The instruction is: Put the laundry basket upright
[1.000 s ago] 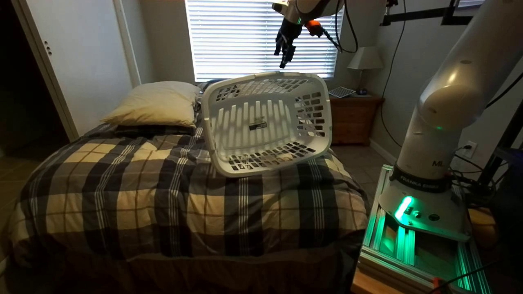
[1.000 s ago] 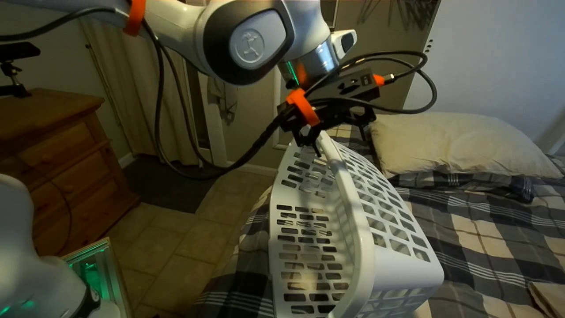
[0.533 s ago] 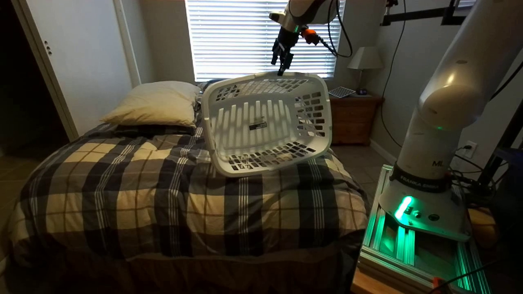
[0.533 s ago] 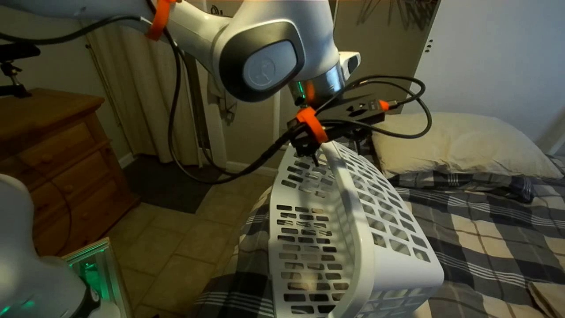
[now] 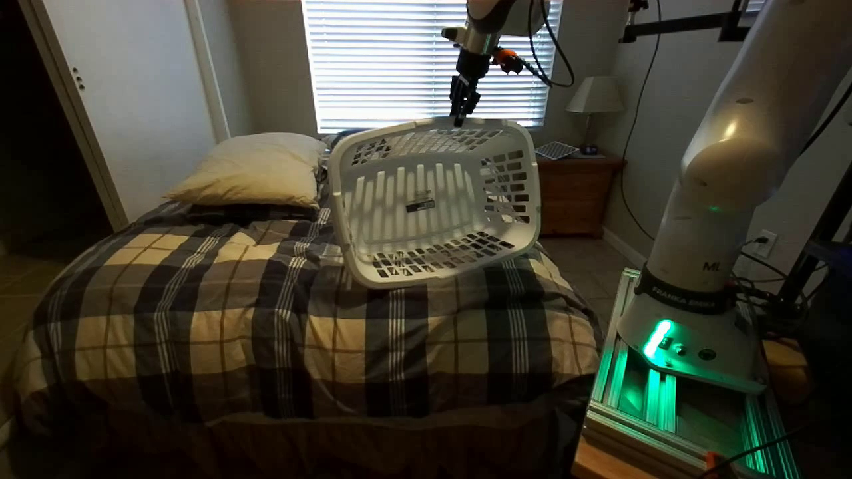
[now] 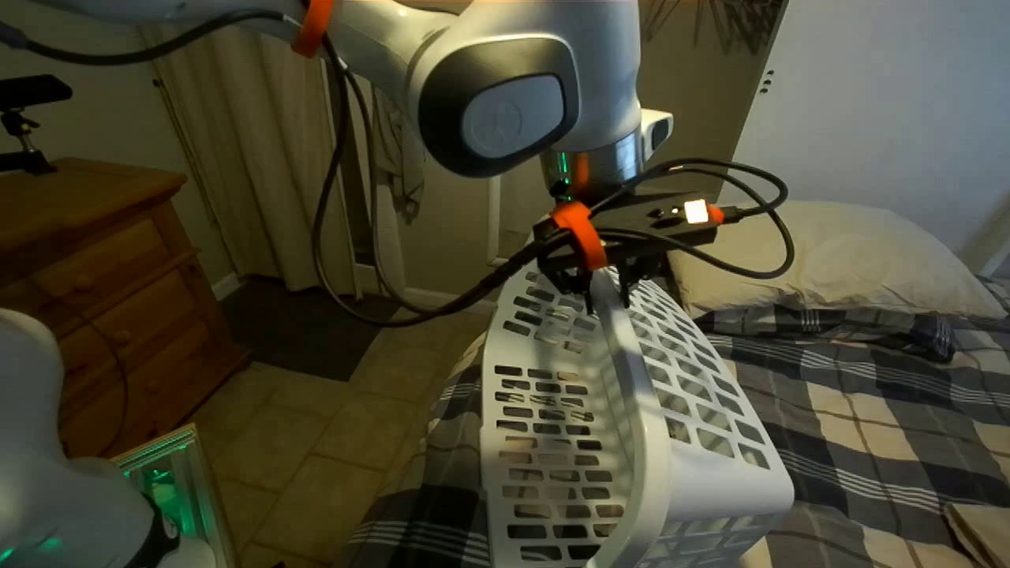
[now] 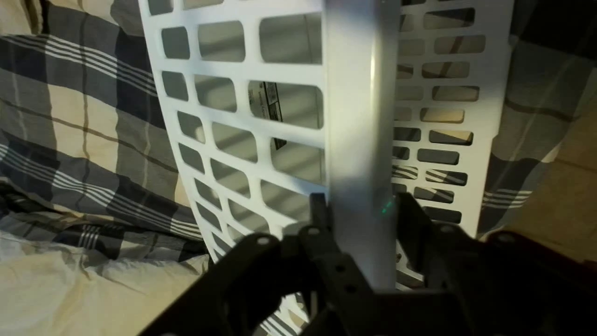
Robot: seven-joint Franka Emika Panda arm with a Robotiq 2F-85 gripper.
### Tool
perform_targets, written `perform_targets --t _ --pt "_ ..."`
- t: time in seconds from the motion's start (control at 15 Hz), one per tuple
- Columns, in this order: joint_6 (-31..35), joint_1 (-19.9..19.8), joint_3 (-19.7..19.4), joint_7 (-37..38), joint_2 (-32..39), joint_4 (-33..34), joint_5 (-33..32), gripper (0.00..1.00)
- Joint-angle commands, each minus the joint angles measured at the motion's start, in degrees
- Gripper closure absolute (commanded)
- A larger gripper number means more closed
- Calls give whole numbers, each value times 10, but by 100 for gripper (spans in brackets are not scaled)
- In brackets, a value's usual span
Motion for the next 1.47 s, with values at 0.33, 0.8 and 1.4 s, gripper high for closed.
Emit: perform_targets --t 0.33,0.8,1.4 --pt "-144 -17 -1 -49 37 96 192 86" --pt "-165 -50 -4 1 58 158 214 86" --pt "-170 -44 35 4 65 142 188 0"
